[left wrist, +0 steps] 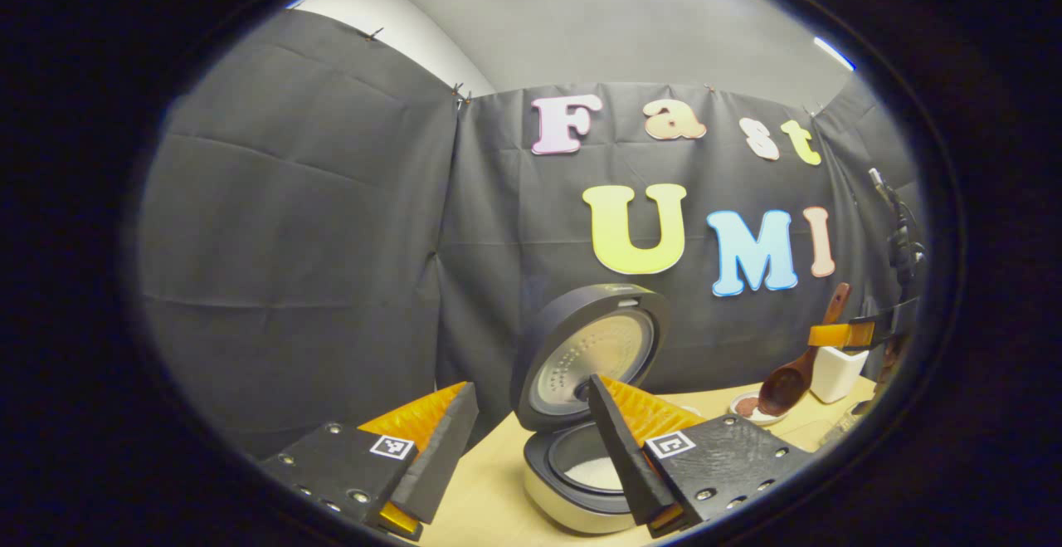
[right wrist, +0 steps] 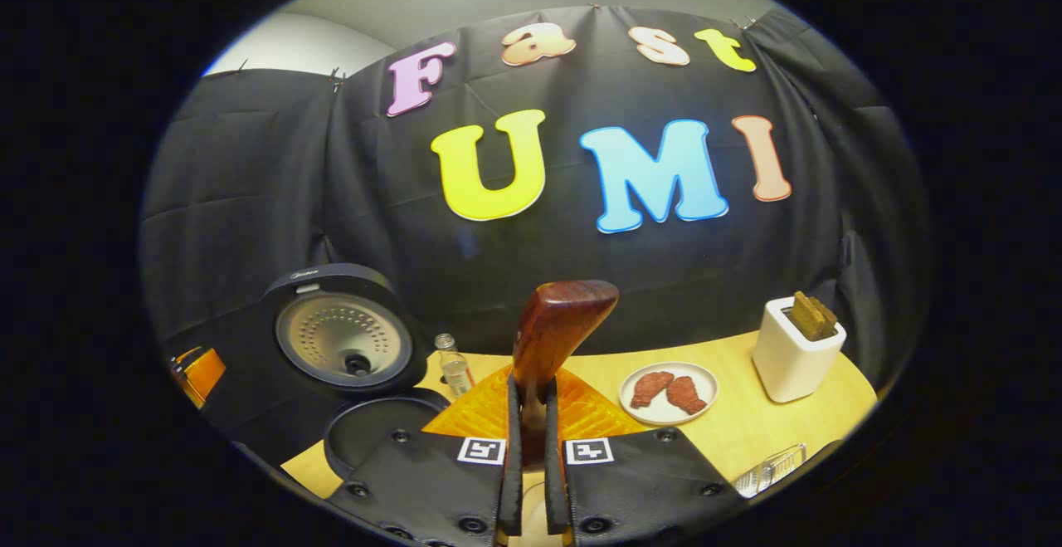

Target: Close the left gripper, press the button to open the rice cooker; take a wooden spoon from the chopstick holder with the right hand, scoop a spoonful of rice and pour it into the rice cooker, then put the wooden spoon back into the chopstick holder.

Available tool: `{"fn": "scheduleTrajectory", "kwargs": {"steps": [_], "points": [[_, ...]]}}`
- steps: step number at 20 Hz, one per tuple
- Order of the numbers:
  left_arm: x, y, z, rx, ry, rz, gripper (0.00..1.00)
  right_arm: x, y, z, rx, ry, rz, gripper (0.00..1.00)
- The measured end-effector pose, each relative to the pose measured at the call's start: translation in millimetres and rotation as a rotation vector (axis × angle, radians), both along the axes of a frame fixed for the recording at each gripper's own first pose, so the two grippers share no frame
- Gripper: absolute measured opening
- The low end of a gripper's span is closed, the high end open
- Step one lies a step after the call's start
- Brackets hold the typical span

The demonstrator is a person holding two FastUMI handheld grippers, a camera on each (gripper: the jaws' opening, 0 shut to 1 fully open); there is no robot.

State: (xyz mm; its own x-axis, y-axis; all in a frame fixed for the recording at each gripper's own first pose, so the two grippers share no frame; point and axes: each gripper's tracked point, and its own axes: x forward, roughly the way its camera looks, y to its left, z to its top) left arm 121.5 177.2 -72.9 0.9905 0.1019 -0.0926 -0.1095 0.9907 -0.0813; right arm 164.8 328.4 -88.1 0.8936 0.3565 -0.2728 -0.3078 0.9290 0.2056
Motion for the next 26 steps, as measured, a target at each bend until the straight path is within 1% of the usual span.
{"fn": "scheduleTrajectory", "kwargs": {"steps": [2,3,4,5,6,7,8,9,10,11,13,14,16,17,18,20,21,22,23,24,26], "points": [[-0.6,-10.0,3.3,-0.002,-0.003,-0.017,0.85,3.0,-26.0,0.3,-0.004,0.001,-0.043,0.16],[-1.0,-14.3,3.9,-0.001,-0.001,-0.024,0.85,3.2,-38.9,-0.5,-0.007,0.003,-0.062,0.09],[-2.1,-20.3,5.8,-0.002,-0.002,-0.032,0.86,3.3,-51.3,-0.7,-0.012,0.003,-0.080,0.12],[-3.9,-25.9,8.3,-0.002,-0.004,-0.041,0.86,3.9,-63.1,-1.9,-0.020,0.003,-0.097,0.09],[-5.3,-32.1,11.0,-0.001,-0.006,-0.049,0.86,3.8,-75.4,-3.2,-0.028,0.004,-0.116,0.12],[-6.5,-37.4,13.1,0.003,-0.008,-0.058,0.86,4.0,-88.1,-5.0,-0.035,0.006,-0.133,0.12],[-7.3,-43.4,15.1,0.007,-0.010,-0.066,0.85,3.6,-99.7,-6.0,-0.037,0.009,-0.151,0.16],[-7.7,-49.2,15.9,0.011,-0.010,-0.074,0.85,2.3,-110.9,-7.2,-0.035,0.014,-0.166,0.16],[-7.8,-54.8,17.4,0.012,-0.011,-0.080,0.85,0.3,-121.4,-9.6,-0.035,0.020,-0.181,0.09],[-8.4,-59.9,18.5,0.009,-0.012,-0.085,0.85,-0.2,-132.1,-11.1,-0.037,0.023,-0.195,0.09],[-10.7,-71.2,22.0,-0.002,-0.015,-0.095,0.85,-3.0,-152.7,-16.0,-0.054,0.029,-0.216,0.16],[-11.5,-75.3,23.4,-0.002,-0.015,-0.099,0.85,-4.9,-163.1,-18.9,-0.063,0.033,-0.227,0.12],[-12.0,-85.1,25.8,0.004,-0.014,-0.108,0.85,-8.3,-183.2,-25.1,-0.070,0.047,-0.250,0.12],[-12.8,-90.5,28.1,0.006,-0.017,-0.112,0.85,-9.6,-192.8,-28.5,-0.071,0.056,-0.262,0.09],[-13.7,-95.8,30.8,0.007,-0.020,-0.115,0.85,-11.1,-201.6,-32.4,-0.073,0.066,-0.272,0.12],[-15.9,-105.4,35.0,0.008,-0.026,-0.124,0.85,-13.7,-218.2,-39.3,-0.081,0.080,-0.287,0.13],[-17.9,-109.3,36.7,0.010,-0.027,-0.127,0.85,-14.5,-225.9,-42.0,-0.085,0.087,-0.295,0.09],[-18.8,-113.7,37.4,0.014,-0.026,-0.130,0.85,-16.6,-233.0,-44.5,-0.088,0.092,-0.302,0.12],[-19.7,-117.5,37.7,0.017,-0.026,-0.132,0.85,-17.5,-240.2,-47.7,-0.091,0.096,-0.309,0.13],[-20.7,-121.8,39.3,0.018,-0.027,-0.135,0.85,-18.8,-246.5,-50.1,-0.093,0.102,-0.315,0.09],[-23.3,-129.8,41.4,0.016,-0.027,-0.140,0.85,-22.7,-259.2,-58.9,-0.099,0.118,-0.323,0.09]]}}
